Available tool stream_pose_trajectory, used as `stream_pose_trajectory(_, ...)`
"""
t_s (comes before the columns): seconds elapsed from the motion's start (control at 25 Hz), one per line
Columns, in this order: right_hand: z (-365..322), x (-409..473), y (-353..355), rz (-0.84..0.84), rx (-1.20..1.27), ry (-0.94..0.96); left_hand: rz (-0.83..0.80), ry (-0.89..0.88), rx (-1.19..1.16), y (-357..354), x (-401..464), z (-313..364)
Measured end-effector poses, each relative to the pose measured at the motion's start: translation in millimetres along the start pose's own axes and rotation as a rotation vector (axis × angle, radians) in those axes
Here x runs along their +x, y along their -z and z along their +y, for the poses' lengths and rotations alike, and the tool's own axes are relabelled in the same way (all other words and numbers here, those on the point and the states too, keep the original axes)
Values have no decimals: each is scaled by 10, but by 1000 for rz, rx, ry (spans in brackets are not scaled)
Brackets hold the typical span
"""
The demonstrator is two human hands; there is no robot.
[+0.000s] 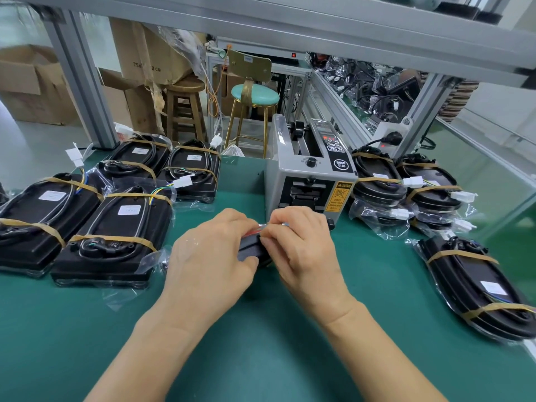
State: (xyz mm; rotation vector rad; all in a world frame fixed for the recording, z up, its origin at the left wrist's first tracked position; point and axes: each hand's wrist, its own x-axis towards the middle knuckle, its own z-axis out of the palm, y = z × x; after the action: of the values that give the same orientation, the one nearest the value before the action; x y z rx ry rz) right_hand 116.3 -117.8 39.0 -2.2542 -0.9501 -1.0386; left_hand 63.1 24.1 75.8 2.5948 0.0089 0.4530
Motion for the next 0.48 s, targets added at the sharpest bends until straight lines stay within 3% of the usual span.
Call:
stream_pose_trajectory(0.24, -16, -31, 19, -37, 98, -170, 11, 0, -11, -1, 3, -6)
stream_pose_trajectory(0.48, -15, -44, 68, -42, -9, -9, 17, -4, -21, -5, 12, -18)
